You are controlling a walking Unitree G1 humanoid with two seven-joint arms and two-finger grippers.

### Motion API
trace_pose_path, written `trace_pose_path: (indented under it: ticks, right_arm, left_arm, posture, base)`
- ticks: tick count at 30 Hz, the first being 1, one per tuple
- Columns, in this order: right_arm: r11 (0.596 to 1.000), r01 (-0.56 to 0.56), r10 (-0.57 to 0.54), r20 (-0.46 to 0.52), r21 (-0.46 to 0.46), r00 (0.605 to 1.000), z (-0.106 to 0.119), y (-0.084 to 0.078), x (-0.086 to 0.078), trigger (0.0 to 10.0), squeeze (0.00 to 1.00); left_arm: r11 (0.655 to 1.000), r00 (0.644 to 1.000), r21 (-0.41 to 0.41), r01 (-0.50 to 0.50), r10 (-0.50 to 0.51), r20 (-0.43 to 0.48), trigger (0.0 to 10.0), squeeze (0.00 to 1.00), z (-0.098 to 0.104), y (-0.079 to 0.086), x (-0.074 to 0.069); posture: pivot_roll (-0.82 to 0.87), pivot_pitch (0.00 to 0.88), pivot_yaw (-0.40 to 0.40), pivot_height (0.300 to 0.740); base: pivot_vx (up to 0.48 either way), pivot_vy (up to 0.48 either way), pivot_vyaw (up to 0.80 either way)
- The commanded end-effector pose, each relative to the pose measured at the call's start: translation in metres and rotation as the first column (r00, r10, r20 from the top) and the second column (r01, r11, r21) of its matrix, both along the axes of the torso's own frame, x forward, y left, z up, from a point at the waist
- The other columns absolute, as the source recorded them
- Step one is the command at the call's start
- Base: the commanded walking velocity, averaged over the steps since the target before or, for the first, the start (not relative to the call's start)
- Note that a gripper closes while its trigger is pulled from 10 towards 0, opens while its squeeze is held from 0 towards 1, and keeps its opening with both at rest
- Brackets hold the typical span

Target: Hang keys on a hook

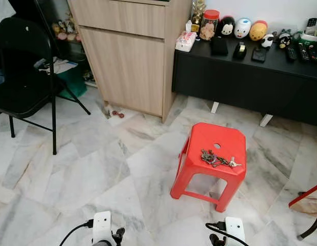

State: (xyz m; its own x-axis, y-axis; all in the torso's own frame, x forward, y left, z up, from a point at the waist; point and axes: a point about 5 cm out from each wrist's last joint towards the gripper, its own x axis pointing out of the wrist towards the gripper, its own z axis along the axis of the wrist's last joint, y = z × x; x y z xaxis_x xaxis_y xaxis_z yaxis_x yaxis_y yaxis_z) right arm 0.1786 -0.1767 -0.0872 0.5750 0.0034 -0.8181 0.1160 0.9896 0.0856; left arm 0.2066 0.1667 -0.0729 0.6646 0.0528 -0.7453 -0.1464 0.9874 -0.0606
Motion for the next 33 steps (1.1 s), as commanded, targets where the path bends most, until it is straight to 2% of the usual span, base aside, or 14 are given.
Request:
trace_pose_path:
  ticks: [1, 2, 7, 13, 15, 16, 20, 21, 22, 25, 27, 28, 29, 33]
  right_arm:
    - [1.000, 0.015, -0.015, -0.008, 0.006, 1.000, -0.001, -0.001, -0.003, 10.0, 0.00]
    - [1.000, 0.014, -0.014, -0.008, 0.006, 1.000, -0.001, -0.001, -0.003, 10.0, 0.00]
    - [1.000, 0.017, -0.017, -0.003, 0.009, 1.000, -0.001, -0.001, -0.002, 10.0, 0.00]
    - [1.000, 0.019, -0.019, 0.007, 0.011, 1.000, 0.000, -0.001, 0.000, 10.0, 0.00]
    - [1.000, 0.017, -0.017, 0.007, 0.010, 1.000, 0.000, -0.001, 0.000, 10.0, 0.00]
    - [1.000, 0.015, -0.015, 0.007, 0.008, 1.000, 0.000, -0.001, 0.000, 10.0, 0.00]
    - [1.000, 0.015, -0.015, 0.008, 0.006, 1.000, 0.000, -0.002, 0.000, 10.0, 0.00]
    - [1.000, 0.016, -0.016, 0.009, 0.005, 1.000, 0.000, -0.002, 0.000, 10.0, 0.00]
    - [1.000, 0.018, -0.018, 0.010, 0.004, 1.000, 0.001, -0.002, 0.000, 10.0, 0.00]
    - [1.000, 0.020, -0.020, 0.015, 0.003, 1.000, 0.001, -0.003, 0.001, 10.0, 0.00]
    - [1.000, 0.020, -0.020, 0.015, 0.002, 1.000, 0.001, -0.003, 0.001, 10.0, 0.00]
    - [1.000, 0.019, -0.019, 0.015, 0.001, 1.000, 0.001, -0.003, 0.001, 10.0, 0.00]
    - [1.000, 0.019, -0.019, 0.016, 0.001, 1.000, 0.001, -0.003, 0.001, 10.0, 0.00]
    - [1.000, 0.019, -0.019, 0.019, -0.001, 1.000, 0.002, -0.004, 0.002, 10.0, 0.00]
  left_arm:
    - [1.000, 0.999, 0.006, 0.008, -0.008, -0.040, 10.0, 0.00, -0.004, -0.006, -0.005]
    - [1.000, 0.999, 0.003, 0.014, -0.014, -0.037, 10.0, 0.00, -0.002, -0.013, 0.000]
    - [1.000, 0.999, 0.018, -0.006, 0.007, -0.053, 10.0, 0.00, -0.008, 0.011, -0.016]
    - [1.000, 0.999, 0.023, -0.019, 0.020, -0.049, 10.0, 0.00, -0.009, 0.017, -0.019]
    - [0.996, 0.995, 0.029, -0.089, 0.090, -0.037, 10.0, 0.00, -0.008, 0.023, -0.019]
    - [0.984, 0.984, 0.021, -0.176, 0.176, -0.024, 10.0, 0.00, -0.006, 0.030, -0.019]
    - [0.981, 0.981, 0.020, -0.193, 0.194, -0.019, 10.0, 0.00, -0.006, 0.034, -0.019]
    - [0.977, 0.977, 0.006, -0.212, 0.213, -0.016, 10.0, 0.00, -0.005, 0.035, -0.019]
    - [0.960, 0.960, -0.028, -0.280, 0.280, -0.007, 10.0, 0.00, -0.005, 0.038, -0.018]
    - [0.924, 0.926, -0.073, -0.376, 0.378, 0.017, 10.0, 0.00, -0.003, 0.057, -0.023]
    - [0.924, 0.925, -0.069, -0.376, 0.379, 0.022, 10.0, 0.00, -0.002, 0.063, -0.025]
    - [0.929, 0.928, -0.050, -0.367, 0.369, 0.044, 10.0, 0.00, 0.001, 0.086, -0.033]
    - [0.932, 0.931, -0.043, -0.361, 0.363, 0.050, 10.0, 0.00, 0.003, 0.094, -0.035]
    - [0.937, 0.935, -0.037, -0.348, 0.350, 0.056, 10.0, 0.00, 0.004, 0.099, -0.037]
  posture:
    - [0.13, 0.129, -0.041, 0.740]
    - [0.13, 0.129, -0.041, 0.740]
    - [0.13, 0.128, -0.041, 0.740]
    - [0.13, 0.127, -0.042, 0.740]
    - [0.12, 0.127, -0.042, 0.740]
    - [0.13, 0.127, -0.043, 0.740]
    - [0.13, 0.127, -0.044, 0.740]
    - [0.13, 0.127, -0.044, 0.740]
    - [0.13, 0.127, -0.044, 0.740]
    - [0.13, 0.127, -0.044, 0.740]
    - [0.13, 0.127, -0.046, 0.740]
    - [0.13, 0.127, -0.047, 0.740]
    - [0.13, 0.127, -0.047, 0.740]
    - [0.13, 0.127, -0.048, 0.740]
  base:
    - [0.000, 0.000, 0.00]
    - [0.000, 0.000, 0.00]
    - [0.096, 0.000, 0.00]
    - [0.080, 0.000, 0.00]
    - [0.249, 0.000, 0.00]
    - [0.255, 0.000, 0.00]
    - [0.255, 0.000, 0.00]
    - [0.255, 0.000, 0.00]
    - [0.255, 0.000, 0.00]
    - [0.260, 0.000, 0.00]
    - [0.266, 0.000, 0.00]
    - [0.266, 0.000, 0.00]
    - [0.281, 0.000, 0.00]
    - [0.288, 0.000, 0.00]
